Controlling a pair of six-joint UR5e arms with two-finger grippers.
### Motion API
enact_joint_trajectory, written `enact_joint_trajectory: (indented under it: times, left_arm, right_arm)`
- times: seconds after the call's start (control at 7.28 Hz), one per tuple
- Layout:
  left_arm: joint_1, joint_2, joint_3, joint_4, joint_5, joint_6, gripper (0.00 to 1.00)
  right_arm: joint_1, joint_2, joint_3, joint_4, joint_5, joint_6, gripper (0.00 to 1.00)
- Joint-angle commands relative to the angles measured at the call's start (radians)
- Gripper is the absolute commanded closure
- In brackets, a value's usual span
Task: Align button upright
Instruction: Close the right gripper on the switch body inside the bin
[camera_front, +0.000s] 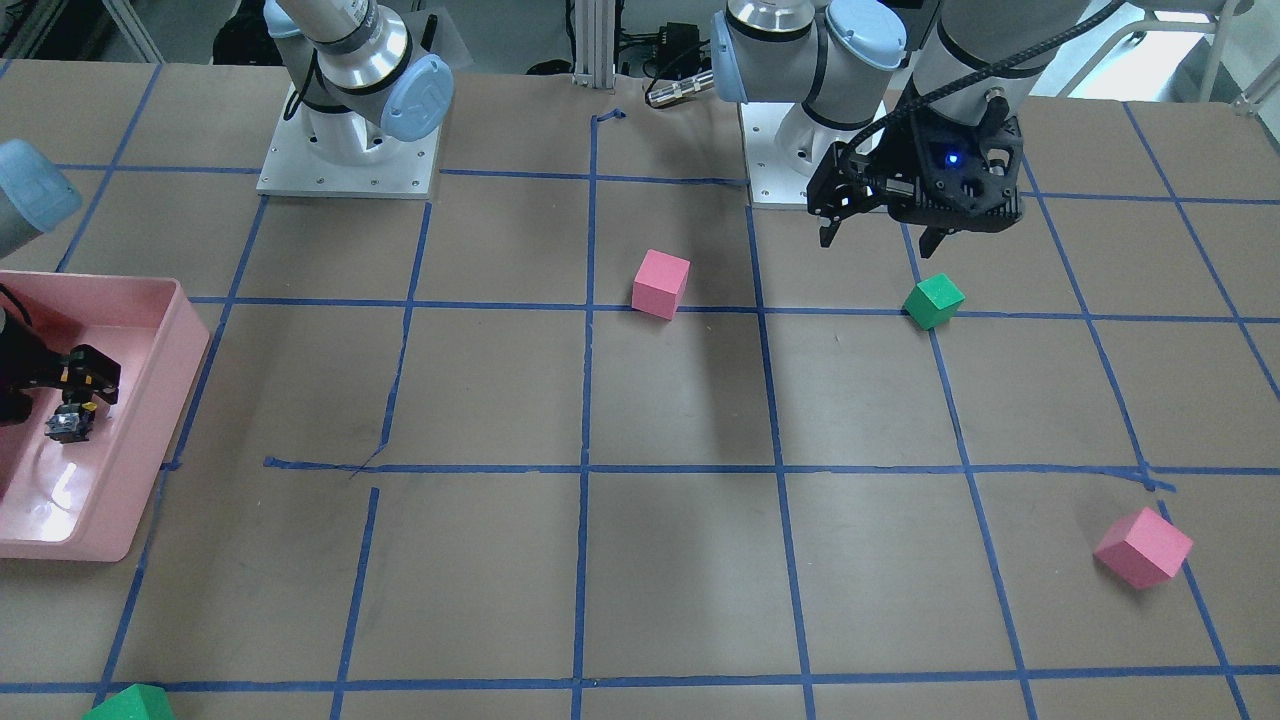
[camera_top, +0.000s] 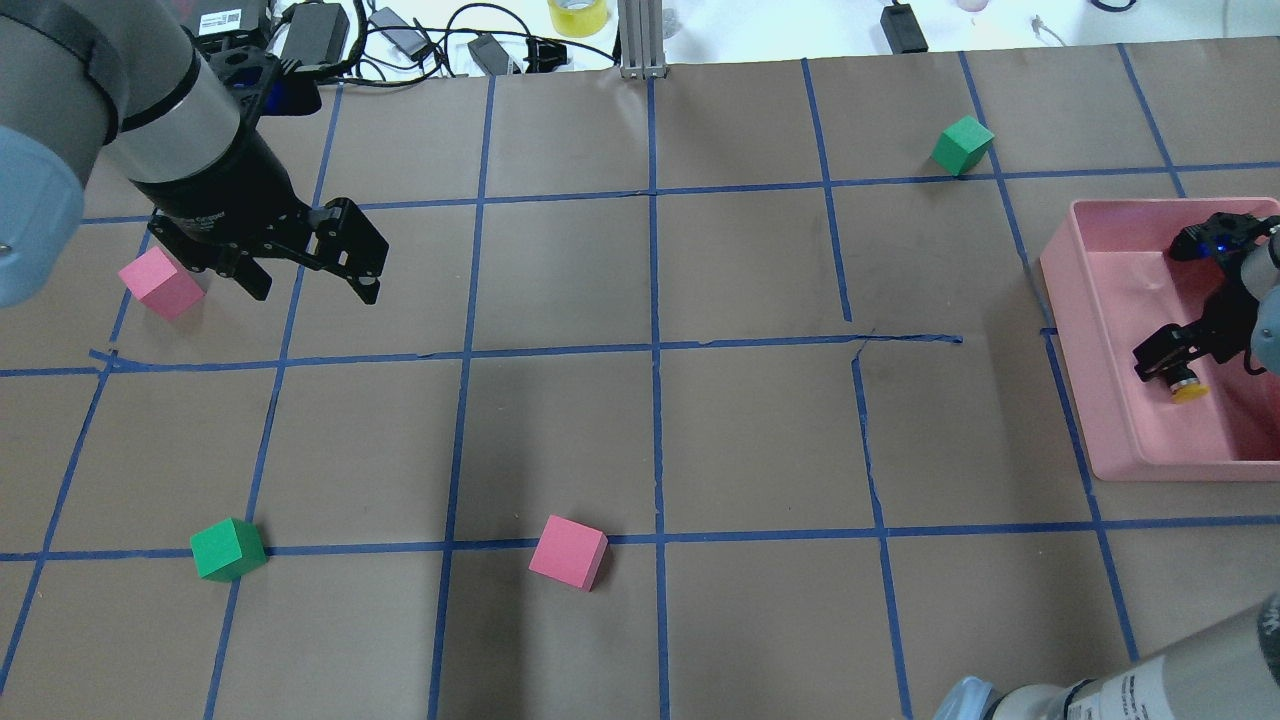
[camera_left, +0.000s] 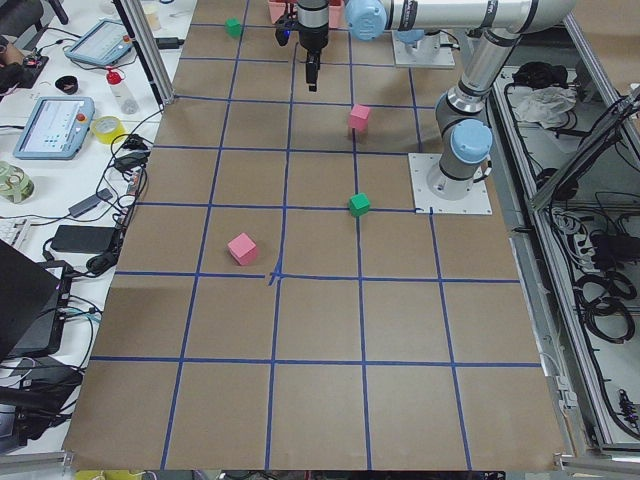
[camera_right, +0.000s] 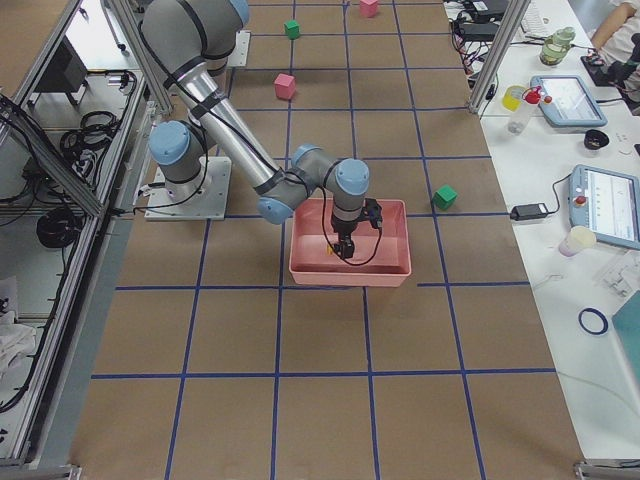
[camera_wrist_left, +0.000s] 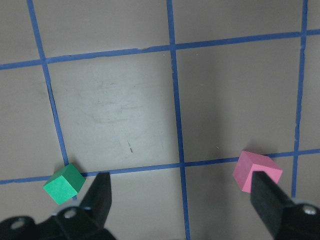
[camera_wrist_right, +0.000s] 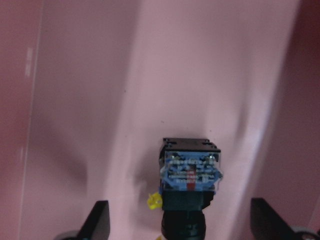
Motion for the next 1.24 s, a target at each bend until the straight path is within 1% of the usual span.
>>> enact_joint_trajectory:
  times: [0.0, 0.14, 0.41, 1.1]
  left_arm:
    - [0.002, -0.001, 0.0, 0.0, 0.004, 0.006, 0.0]
    - [0.002, -0.001, 0.0, 0.0, 0.004, 0.008, 0.0]
    - [0.008, -0.002, -0.002, 0.0, 0.018, 0.034, 0.0]
    - [0.008, -0.005, -0.002, 0.0, 0.018, 0.034, 0.0]
  right_arm:
    - [0.001, 0.0, -0.011, -0.013, 0.037, 0.007, 0.0]
    - [0.0, 0.001, -0.011, -0.014, 0.104, 0.015, 0.0]
    - [0.0, 0.004, -0.003, -0.014, 0.109, 0.034, 0.0]
    - [0.0, 0.004, 0.0, -0.013, 0.108, 0.047, 0.0]
